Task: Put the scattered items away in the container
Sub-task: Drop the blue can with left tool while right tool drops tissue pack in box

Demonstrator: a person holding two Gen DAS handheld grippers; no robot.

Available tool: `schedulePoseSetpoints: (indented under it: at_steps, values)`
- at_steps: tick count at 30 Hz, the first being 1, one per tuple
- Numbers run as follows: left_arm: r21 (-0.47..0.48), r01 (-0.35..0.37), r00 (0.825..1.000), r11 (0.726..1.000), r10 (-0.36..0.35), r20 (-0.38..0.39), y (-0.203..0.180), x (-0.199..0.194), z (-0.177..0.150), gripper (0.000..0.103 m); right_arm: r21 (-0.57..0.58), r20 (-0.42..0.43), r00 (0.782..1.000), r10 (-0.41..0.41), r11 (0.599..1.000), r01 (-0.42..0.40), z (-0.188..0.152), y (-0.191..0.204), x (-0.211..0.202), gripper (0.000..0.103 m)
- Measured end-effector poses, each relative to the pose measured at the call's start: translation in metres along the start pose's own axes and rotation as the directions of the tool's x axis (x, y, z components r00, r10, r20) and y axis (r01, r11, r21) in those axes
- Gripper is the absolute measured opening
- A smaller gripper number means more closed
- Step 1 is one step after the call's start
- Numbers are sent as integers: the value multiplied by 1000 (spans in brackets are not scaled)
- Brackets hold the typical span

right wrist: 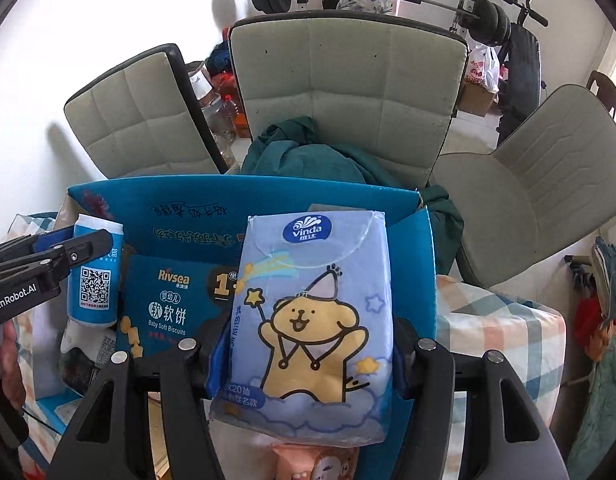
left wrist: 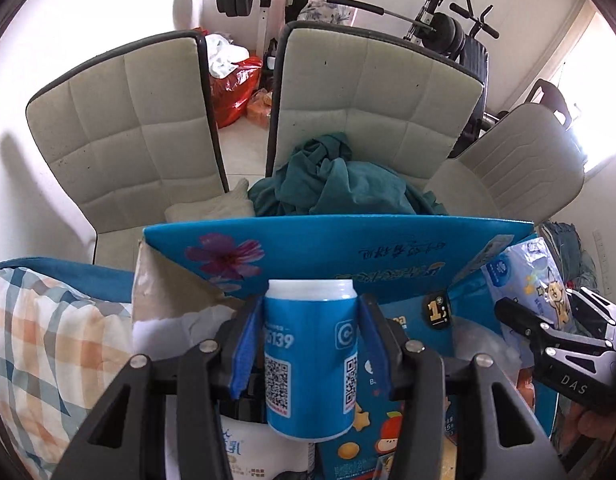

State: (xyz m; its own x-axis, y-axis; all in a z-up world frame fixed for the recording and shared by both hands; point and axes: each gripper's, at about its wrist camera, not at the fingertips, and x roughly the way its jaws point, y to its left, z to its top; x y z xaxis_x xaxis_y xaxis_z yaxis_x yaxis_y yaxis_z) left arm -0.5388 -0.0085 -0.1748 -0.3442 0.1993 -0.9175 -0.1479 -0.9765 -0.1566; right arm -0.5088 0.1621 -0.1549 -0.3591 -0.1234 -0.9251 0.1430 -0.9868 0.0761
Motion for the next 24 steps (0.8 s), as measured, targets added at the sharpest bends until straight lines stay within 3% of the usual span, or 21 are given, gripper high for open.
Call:
schedulePoseSetpoints:
  at_steps: [4, 7, 12, 16, 19, 24]
  values:
    - [7, -3, 1000, 1000, 3, -5, -2, -1, -1, 52, 7, -6, 1000, -1, 1000, 1, 1, -4, 4, 62]
    - [-20, 27, 1000, 999, -27, 8, 2, -13, -3, 78, 38, -18, 1000, 23, 999, -23, 1, -10, 5, 64]
    - [-80, 126, 991, 989, -121, 61, 21, -67, -32, 81, 83, 14, 996, 92, 992, -93, -8, -20, -14, 71]
    - [-97, 116, 991, 988, -108, 81, 42, -108, -80, 83, 54, 54, 994, 99, 993, -102, -25, -20, -38, 76]
    - [-112, 53, 996, 992, -45, 75, 58, -127, -130, 86, 46, 90, 990, 108, 993, -112, -45, -19, -63, 76]
    - [-178, -24, 999, 984, 16, -48, 85, -113, -228, 86, 3, 158, 975, 159, 987, -161, -103, -4, -112, 78]
